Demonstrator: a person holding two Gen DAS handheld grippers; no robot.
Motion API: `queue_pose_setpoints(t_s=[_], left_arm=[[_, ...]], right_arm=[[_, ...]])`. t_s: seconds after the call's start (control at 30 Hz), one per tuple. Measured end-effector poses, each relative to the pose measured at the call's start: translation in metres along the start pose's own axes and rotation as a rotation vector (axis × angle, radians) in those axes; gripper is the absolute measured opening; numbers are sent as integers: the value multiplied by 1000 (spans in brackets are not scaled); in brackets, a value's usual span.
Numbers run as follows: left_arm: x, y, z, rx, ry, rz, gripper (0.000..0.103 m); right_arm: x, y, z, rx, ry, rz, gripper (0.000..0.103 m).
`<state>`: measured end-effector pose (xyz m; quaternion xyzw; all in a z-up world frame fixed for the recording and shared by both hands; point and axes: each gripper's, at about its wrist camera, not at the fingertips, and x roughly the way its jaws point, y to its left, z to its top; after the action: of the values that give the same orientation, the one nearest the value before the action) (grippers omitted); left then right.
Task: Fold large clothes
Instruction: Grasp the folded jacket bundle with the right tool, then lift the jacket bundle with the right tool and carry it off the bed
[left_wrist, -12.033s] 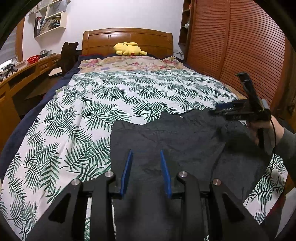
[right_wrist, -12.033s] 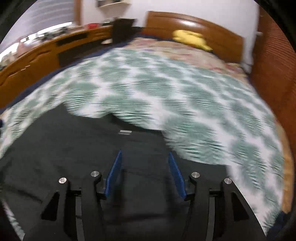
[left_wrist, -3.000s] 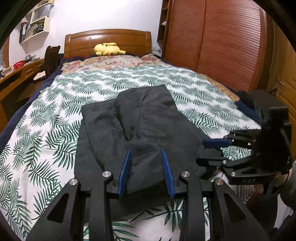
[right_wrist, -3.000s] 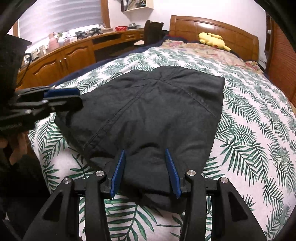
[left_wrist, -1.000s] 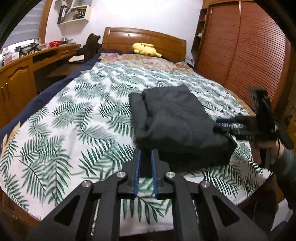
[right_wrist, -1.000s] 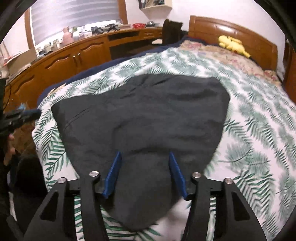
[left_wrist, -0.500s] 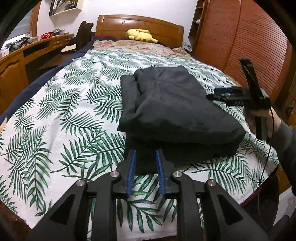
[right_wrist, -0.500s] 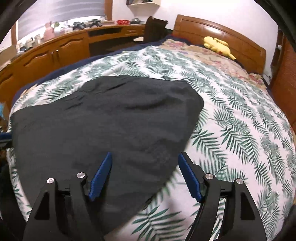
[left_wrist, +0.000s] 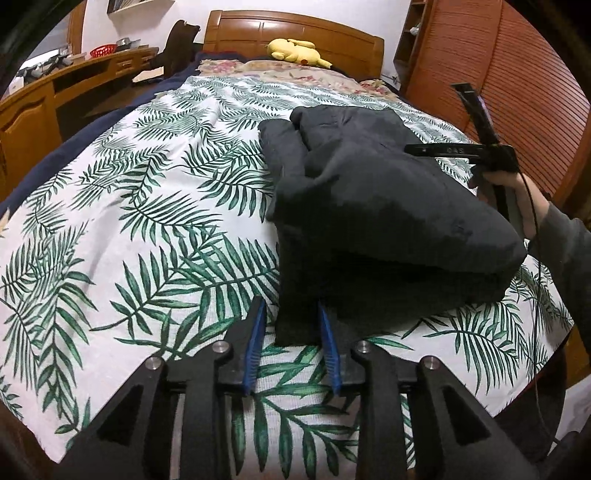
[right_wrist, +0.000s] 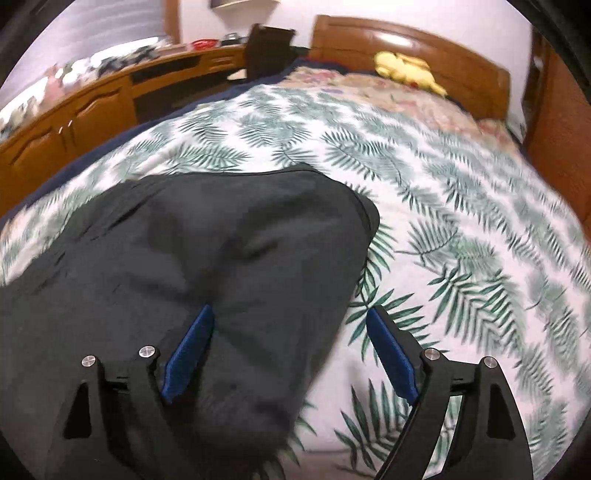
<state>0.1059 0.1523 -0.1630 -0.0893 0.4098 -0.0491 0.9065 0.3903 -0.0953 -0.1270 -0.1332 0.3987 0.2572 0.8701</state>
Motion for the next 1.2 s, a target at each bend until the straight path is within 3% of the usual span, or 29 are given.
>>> queue_pose_setpoints(t_s=[0.3, 0.63, 0.8, 0.87, 0.93, 0.97, 1.1, 1.17, 1.2], left_arm=[[6, 2, 3, -15, 10, -6, 31], [9, 4, 5, -25, 7, -9, 32], [10, 7, 4, -21, -4, -29, 31], [11, 8, 4, -16, -4, -55, 24], [10, 7, 3, -10, -10, -80, 9], [9, 5, 3, -4, -14, -85, 7], [-1, 8, 7, -12, -57, -99, 5], [-9, 10, 9, -11, -86, -122, 4], [-11, 11, 11, -7, -88, -122, 4]], right_arm=[[43, -14, 10, 104, 78, 109, 90], [51, -21, 4, 142, 112, 190, 88], [48, -20, 4, 141, 112, 203, 78], [45, -20, 5, 140, 111, 201, 67], [40, -17, 6, 109, 102, 178, 59], [36, -15, 6, 97, 94, 169, 54], [15, -6, 12, 61, 28, 135, 43], [3, 2, 18, 53, -10, 134, 30], [-2, 6, 21, 45, -27, 131, 28]])
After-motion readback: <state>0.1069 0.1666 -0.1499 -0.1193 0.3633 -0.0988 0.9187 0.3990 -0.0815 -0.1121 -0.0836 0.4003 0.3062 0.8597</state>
